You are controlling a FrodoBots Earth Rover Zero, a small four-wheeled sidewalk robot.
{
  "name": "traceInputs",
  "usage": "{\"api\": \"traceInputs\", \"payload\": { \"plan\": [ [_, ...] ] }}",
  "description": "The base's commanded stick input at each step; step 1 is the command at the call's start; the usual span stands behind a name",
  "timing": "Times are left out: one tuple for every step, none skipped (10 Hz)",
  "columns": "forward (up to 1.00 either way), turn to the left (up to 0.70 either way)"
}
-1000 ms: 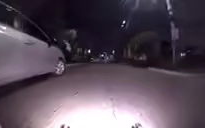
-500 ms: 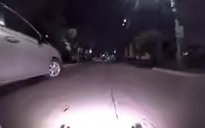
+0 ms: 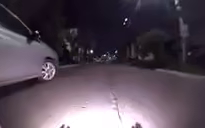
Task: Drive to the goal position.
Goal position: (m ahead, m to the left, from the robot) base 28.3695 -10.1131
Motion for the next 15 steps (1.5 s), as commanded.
{"api": "traceInputs", "payload": {
  "plan": [
    [0.85,0.00],
    [0.85,0.00],
    [0.85,0.00],
    [0.85,0.00],
    [0.85,0.00],
    [0.85,0.00],
    [0.85,0.00],
    [0.85,0.00],
    [0.85,0.00],
    [0.85,0.00],
    [0.85,0.00],
    [0.85,0.00],
    [0.85,0.00],
    [0.85,0.00],
    [0.85,0.00]
  ]
}}
